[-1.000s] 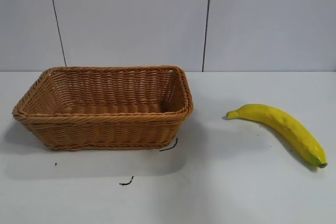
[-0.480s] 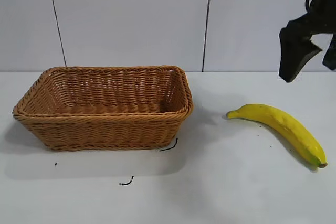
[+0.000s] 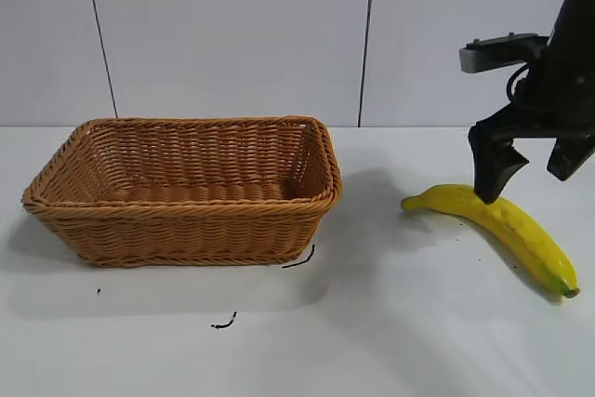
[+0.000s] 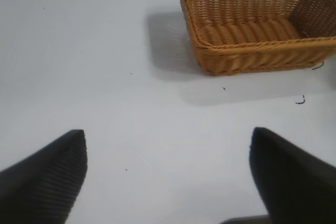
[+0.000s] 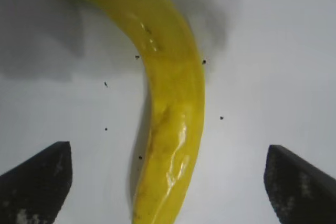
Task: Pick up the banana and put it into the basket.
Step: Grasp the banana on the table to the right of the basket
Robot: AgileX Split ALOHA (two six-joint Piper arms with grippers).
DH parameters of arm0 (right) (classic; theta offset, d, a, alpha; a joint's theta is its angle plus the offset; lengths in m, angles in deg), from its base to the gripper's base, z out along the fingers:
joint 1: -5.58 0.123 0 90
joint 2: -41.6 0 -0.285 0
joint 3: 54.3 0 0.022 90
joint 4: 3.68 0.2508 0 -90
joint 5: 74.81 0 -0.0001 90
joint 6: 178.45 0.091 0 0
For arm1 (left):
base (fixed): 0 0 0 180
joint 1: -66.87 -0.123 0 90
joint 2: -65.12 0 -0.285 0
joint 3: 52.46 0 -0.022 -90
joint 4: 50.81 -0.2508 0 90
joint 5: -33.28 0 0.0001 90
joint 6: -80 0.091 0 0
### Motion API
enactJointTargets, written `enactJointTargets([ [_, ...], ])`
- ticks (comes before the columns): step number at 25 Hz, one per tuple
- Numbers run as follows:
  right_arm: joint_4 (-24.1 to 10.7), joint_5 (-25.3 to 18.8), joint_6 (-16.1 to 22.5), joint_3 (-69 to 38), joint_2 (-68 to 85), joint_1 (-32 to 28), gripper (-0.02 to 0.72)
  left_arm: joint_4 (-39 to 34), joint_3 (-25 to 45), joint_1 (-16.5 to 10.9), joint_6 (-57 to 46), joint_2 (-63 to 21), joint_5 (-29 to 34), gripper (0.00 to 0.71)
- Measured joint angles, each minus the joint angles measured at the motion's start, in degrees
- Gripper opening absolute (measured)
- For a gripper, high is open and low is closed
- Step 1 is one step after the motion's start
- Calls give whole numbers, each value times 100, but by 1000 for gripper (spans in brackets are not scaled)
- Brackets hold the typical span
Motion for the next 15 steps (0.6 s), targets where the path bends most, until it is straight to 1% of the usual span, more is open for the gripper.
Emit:
enactJointTargets([
  [7, 0, 12, 21, 0, -297, 0, 678, 0, 0, 0, 0, 0, 0, 635],
  [9, 57, 12, 28, 0, -310, 0, 649, 0, 0, 0, 0, 0, 0, 635],
  [11, 57, 6, 73, 0, -315, 0, 569, 0, 0, 0, 0, 0, 0, 635],
  [12, 57, 0, 92, 0, -315, 0, 501, 0, 0, 0, 0, 0, 0, 635],
  [14, 23, -34, 109, 0, -315, 0, 315, 0, 0, 0, 0, 0, 0, 635],
  [15, 23, -57, 127, 0, -315, 0, 279, 0, 0, 0, 0, 0, 0, 635],
])
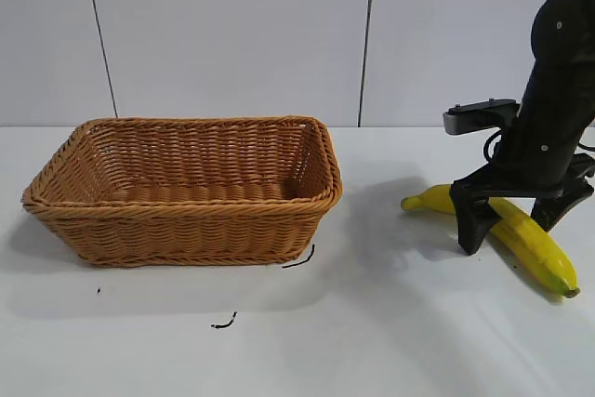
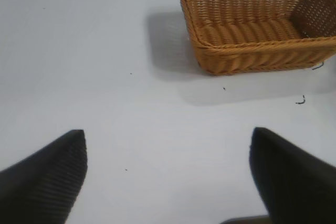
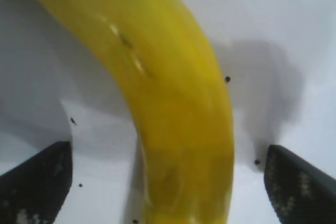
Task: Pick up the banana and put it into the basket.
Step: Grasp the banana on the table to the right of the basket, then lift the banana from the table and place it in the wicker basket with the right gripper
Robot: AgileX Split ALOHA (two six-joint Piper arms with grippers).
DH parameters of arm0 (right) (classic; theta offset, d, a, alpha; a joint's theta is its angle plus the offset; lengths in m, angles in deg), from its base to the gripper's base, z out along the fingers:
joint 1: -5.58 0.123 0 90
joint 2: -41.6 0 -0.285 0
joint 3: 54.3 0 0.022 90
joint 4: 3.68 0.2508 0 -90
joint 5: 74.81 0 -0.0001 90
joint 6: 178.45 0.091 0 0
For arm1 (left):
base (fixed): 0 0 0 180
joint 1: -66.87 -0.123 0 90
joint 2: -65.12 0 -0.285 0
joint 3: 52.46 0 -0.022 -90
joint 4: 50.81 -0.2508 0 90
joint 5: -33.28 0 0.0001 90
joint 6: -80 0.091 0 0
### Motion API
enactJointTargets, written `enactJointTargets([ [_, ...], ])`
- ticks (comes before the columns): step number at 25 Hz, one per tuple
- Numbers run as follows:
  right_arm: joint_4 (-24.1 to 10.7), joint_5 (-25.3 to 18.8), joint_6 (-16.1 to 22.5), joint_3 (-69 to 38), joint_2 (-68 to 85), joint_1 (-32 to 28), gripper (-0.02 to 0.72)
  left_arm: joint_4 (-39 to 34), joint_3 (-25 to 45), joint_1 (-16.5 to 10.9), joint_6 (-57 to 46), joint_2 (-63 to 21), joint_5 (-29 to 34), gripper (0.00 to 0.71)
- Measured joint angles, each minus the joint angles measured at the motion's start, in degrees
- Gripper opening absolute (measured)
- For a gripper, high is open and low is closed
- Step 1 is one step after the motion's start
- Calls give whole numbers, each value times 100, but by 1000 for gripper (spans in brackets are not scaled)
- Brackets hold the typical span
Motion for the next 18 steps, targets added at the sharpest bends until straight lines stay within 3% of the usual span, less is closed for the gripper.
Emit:
enactJointTargets([
  [7, -45, -166, 0, 55, 233, 0, 287, 0, 0, 0, 0, 0, 0, 635],
  [18, -60, -1750, 0, 1709, 1149, 224, 287, 0, 0, 0, 0, 0, 0, 635],
])
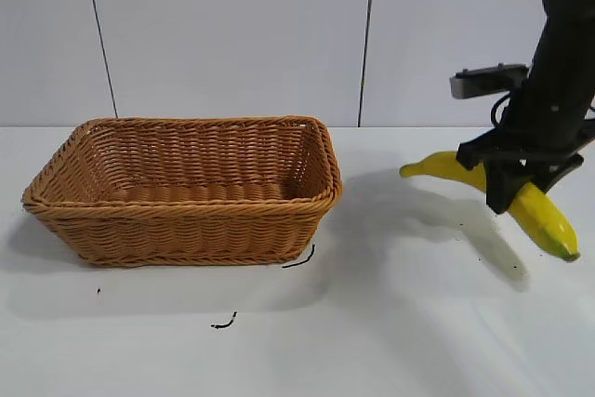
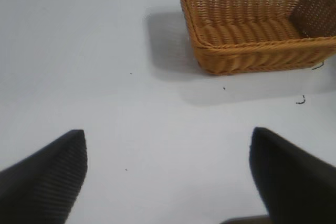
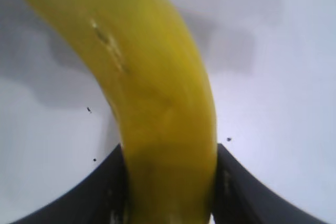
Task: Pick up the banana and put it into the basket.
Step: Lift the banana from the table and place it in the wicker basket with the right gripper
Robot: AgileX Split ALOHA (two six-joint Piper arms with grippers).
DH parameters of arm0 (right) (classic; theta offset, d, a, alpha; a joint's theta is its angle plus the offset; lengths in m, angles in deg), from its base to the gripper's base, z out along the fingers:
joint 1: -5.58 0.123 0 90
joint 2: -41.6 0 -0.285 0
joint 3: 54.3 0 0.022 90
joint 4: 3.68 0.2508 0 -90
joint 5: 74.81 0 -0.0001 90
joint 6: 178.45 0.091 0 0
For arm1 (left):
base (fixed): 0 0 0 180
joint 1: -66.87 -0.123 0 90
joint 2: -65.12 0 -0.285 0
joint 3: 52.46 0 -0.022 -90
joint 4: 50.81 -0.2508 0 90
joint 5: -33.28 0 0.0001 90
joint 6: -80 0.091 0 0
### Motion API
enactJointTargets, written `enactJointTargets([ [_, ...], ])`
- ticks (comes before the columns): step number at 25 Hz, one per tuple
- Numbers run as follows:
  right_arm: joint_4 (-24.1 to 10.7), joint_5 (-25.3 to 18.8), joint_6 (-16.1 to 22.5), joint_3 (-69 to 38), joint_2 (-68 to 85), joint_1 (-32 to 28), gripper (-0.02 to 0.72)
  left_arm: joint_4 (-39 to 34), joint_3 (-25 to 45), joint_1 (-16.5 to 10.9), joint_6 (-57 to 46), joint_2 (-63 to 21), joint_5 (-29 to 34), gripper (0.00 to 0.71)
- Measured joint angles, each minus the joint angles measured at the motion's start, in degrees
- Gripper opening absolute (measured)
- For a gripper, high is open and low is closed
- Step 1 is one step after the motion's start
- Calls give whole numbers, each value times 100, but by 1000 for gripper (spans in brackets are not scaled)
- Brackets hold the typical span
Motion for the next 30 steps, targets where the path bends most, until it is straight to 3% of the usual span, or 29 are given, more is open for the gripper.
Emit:
enactJointTargets([
  [4, -4, -187, -63, 612, 0, 466, 287, 0, 0, 0, 0, 0, 0, 635],
  [7, -4, -54, -427, 922, 0, 966, 287, 0, 0, 0, 0, 0, 0, 635],
  [10, -4, 311, -877, 1039, 0, 1536, 287, 0, 0, 0, 0, 0, 0, 635],
  [15, -47, 1381, -1308, 1063, -84, 2460, 287, 0, 0, 0, 0, 0, 0, 635],
  [20, -471, 2258, -1377, 1068, -614, 3045, 287, 0, 0, 0, 0, 0, 0, 635],
  [24, -762, 2807, -1377, 1068, -1248, 3126, 287, 0, 0, 0, 0, 0, 0, 635],
  [30, -841, 3076, -1286, 1068, -1848, 3126, 287, 0, 0, 0, 0, 0, 0, 635],
])
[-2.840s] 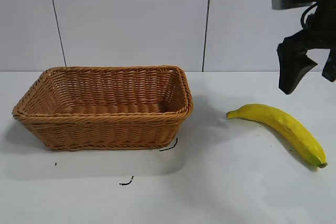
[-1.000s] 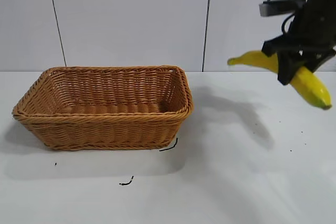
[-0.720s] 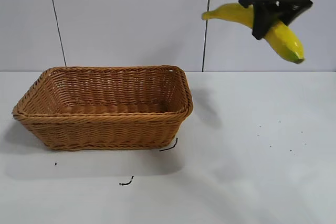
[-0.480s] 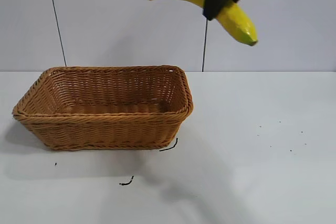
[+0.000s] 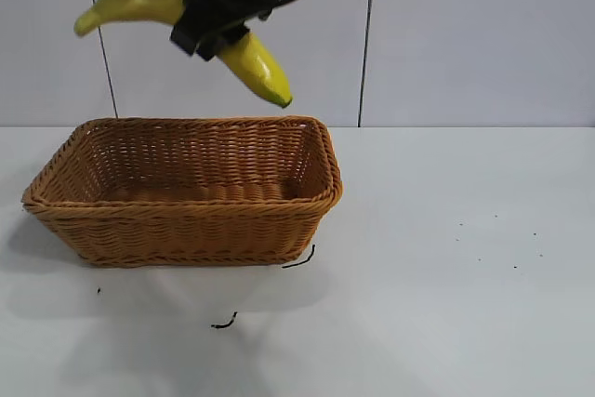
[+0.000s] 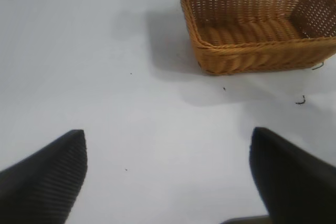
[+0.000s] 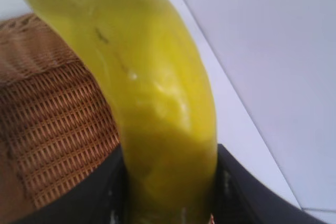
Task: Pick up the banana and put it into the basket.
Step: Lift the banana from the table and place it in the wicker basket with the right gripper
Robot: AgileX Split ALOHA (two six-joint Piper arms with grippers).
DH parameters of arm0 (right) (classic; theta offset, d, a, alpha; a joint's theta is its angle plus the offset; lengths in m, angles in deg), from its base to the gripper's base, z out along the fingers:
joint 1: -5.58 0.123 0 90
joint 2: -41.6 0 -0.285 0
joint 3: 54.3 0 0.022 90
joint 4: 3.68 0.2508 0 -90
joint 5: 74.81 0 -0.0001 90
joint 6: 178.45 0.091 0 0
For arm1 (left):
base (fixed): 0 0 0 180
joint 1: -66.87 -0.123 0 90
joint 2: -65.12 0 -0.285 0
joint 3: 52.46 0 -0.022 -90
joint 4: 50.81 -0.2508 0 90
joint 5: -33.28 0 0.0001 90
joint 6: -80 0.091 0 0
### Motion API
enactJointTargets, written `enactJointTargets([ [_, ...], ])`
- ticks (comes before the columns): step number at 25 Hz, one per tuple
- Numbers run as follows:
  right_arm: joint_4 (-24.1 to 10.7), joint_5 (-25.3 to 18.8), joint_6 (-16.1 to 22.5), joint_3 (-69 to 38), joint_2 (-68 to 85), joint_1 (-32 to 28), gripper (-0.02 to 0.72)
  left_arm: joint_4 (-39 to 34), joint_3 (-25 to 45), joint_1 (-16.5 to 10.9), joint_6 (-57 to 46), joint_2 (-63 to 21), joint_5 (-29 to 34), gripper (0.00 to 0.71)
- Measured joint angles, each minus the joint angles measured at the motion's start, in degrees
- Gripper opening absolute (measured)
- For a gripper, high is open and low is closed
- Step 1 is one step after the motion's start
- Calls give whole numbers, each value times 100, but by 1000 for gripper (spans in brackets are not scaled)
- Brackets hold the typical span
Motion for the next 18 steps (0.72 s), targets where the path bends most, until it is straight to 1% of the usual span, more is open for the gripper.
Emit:
enactJointTargets([
  [3, -19, 18, 18, 0, -228, 0, 287, 0, 0, 0, 0, 0, 0, 635],
  [11, 24, 21, 18, 0, -254, 0, 288, 0, 0, 0, 0, 0, 0, 635],
  [12, 35, 21, 18, 0, -254, 0, 308, 0, 0, 0, 0, 0, 0, 635],
  [13, 48, 21, 23, 0, -254, 0, 351, 0, 0, 0, 0, 0, 0, 635],
  [15, 47, 21, 23, 0, -254, 0, 498, 0, 0, 0, 0, 0, 0, 635],
  [16, 47, 21, 23, 0, -254, 0, 498, 0, 0, 0, 0, 0, 0, 635],
  [18, 47, 32, 44, 0, -254, 0, 605, 0, 0, 0, 0, 0, 0, 635],
])
